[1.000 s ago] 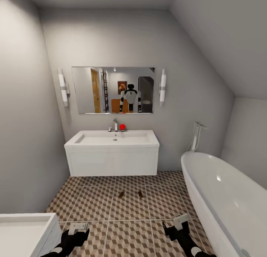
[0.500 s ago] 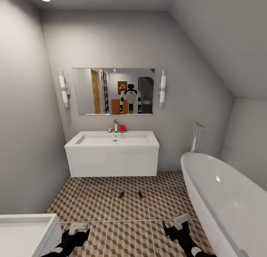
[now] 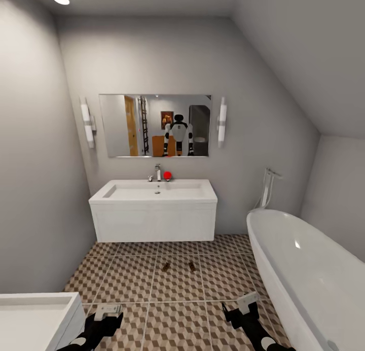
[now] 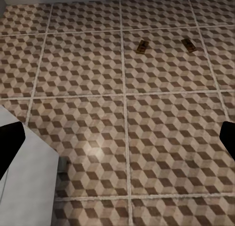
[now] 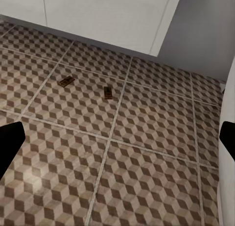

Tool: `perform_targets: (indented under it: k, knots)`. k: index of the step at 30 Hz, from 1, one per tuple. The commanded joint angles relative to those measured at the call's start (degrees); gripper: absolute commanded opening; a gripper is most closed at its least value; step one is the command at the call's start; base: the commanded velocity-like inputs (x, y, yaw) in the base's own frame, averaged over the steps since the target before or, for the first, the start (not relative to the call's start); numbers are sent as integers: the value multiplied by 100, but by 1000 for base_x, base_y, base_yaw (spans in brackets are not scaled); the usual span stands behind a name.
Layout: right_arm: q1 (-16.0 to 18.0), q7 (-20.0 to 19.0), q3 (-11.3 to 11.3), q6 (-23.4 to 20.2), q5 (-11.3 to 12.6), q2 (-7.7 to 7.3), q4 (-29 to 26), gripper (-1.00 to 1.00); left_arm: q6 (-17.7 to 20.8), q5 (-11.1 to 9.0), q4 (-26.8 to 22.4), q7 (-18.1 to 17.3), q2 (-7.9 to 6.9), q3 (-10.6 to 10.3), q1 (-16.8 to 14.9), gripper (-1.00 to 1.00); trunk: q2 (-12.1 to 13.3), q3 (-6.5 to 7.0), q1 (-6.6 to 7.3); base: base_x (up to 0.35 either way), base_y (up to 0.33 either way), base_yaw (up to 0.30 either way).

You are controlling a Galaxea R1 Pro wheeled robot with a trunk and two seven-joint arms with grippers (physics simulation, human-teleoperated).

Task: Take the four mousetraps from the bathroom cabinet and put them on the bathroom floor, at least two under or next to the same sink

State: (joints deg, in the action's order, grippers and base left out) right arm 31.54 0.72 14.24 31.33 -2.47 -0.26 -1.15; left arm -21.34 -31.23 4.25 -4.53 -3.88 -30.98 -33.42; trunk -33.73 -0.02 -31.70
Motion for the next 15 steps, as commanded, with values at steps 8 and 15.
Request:
perform_targets:
  k: [8, 15]
  knots:
    - [2, 8, 0, 14, -25, 0, 3, 100, -29, -59, 24, -47, 41, -31, -6, 100, 319, 143, 175, 0, 0, 0]
    - [2, 8, 0, 14, -25, 0, 4, 100, -28, -59, 24, -47, 49, -31, -6, 100, 600, 268, 328, 0, 0, 0]
